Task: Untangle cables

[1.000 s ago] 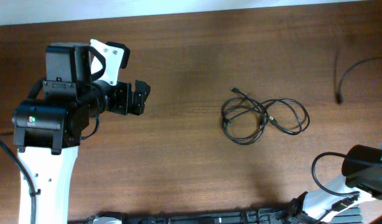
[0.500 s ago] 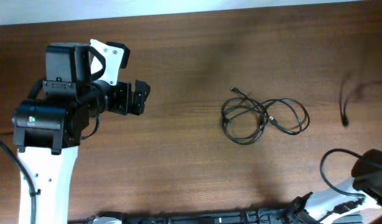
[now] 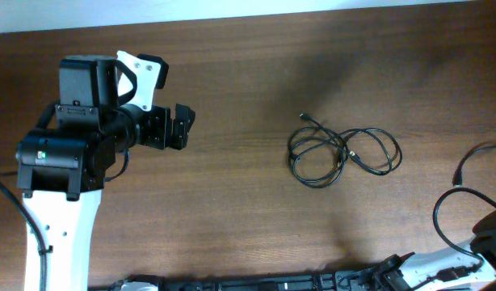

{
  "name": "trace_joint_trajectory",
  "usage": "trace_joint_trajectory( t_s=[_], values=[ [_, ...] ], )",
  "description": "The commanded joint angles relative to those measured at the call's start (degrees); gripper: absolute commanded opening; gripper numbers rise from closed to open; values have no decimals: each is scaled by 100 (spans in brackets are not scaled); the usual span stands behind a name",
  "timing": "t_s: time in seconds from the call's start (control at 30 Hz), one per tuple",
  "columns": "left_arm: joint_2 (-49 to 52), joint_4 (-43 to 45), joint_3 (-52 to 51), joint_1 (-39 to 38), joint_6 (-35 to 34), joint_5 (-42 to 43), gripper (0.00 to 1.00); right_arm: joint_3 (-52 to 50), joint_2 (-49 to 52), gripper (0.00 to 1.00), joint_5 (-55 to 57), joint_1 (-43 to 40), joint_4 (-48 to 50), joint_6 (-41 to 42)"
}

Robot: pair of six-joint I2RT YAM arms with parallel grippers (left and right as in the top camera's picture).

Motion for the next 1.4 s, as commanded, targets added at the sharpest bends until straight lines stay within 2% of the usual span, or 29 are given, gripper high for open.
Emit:
trace_joint_trajectory(
  t_s=[0.0, 0.2, 0.27, 0.5, 0.73, 0.83, 0.9, 0.93, 1.03, 1.2, 1.27, 1.37],
  values=[
    [-24, 7, 31, 20, 70, 61, 99, 72, -20, 4, -468, 20, -149, 85],
    [-24, 7, 31, 20, 70, 61, 99, 70, 332, 5, -2002, 20, -570, -726],
    [-24, 7, 31, 20, 70, 61, 99, 70, 507, 9, -2332, 20, -839, -782],
    [-24, 7, 31, 20, 70, 61, 99, 70, 1027, 10, -2343, 20, -1467, -957],
    [-24, 7, 31, 20, 70, 61, 99, 70, 1084, 13, -2345, 20, -1670, -997],
    [-24, 7, 31, 20, 72, 61, 99, 70, 1084, 27, -2374, 26, -1882, -994],
    [-24, 7, 31, 20, 70, 61, 99, 70, 1084, 45, -2555, 33, -2000, -997],
    [-24, 7, 31, 20, 70, 61, 99, 70, 1084, 50, -2769, 35, -2076, -1130],
    [-24, 7, 31, 20, 70, 61, 99, 70, 1084, 57, -3250, 140, -2365, -1615],
    [-24, 7, 31, 20, 70, 61, 99, 70, 1084, 59, -3263, 678, -2671, -1727],
    [-24, 7, 31, 20, 72, 61, 99, 70, 1084, 71, -3261, 986, -2765, -1725],
    [-24, 7, 31, 20, 70, 61, 99, 70, 1084, 81, -3263, 1556, -2826, -1720]
  ],
)
